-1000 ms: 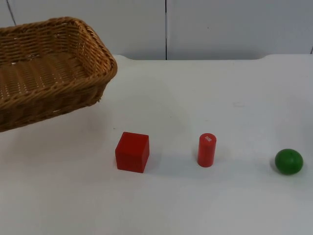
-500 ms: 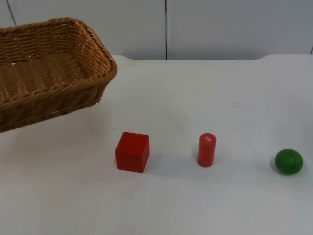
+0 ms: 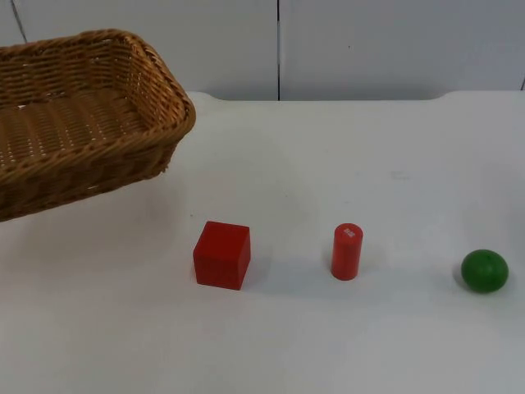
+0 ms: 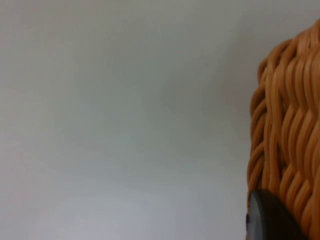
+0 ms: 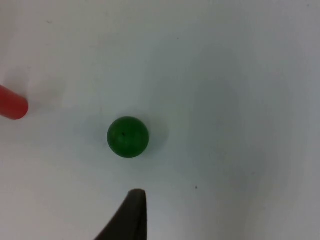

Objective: Pick up the basket with the left hand and place the object to the left of the red cylinder into the basket with the right hand.

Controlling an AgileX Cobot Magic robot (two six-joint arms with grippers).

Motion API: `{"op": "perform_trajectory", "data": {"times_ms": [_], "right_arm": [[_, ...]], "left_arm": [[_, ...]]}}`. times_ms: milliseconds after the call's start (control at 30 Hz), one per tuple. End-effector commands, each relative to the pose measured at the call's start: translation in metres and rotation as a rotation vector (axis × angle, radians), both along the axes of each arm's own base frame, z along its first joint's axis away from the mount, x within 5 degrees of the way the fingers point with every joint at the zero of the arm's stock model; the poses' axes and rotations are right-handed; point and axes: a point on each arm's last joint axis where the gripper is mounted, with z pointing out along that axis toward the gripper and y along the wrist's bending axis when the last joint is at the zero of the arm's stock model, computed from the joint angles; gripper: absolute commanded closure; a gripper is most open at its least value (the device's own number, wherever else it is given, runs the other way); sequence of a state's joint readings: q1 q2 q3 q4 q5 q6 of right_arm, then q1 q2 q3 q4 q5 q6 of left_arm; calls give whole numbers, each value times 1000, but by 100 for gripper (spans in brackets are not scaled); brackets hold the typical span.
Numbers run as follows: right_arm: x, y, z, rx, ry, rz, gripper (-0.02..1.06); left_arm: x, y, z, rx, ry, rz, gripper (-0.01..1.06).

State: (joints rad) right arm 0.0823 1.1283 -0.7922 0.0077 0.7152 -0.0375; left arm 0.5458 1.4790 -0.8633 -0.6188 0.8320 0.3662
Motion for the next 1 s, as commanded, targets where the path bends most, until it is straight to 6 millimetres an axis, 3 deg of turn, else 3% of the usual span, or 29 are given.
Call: {"op": "perform_trajectory", "data": {"times_ms": [0, 967], "right_arm": [[1, -1, 1, 6, -11, -9, -1], [3, -1, 3, 8, -36, -10, -1]], "left_arm": [[0, 0, 4, -2, -24, 22, 105], [-1, 0, 4, -3, -22, 20, 105]]}}
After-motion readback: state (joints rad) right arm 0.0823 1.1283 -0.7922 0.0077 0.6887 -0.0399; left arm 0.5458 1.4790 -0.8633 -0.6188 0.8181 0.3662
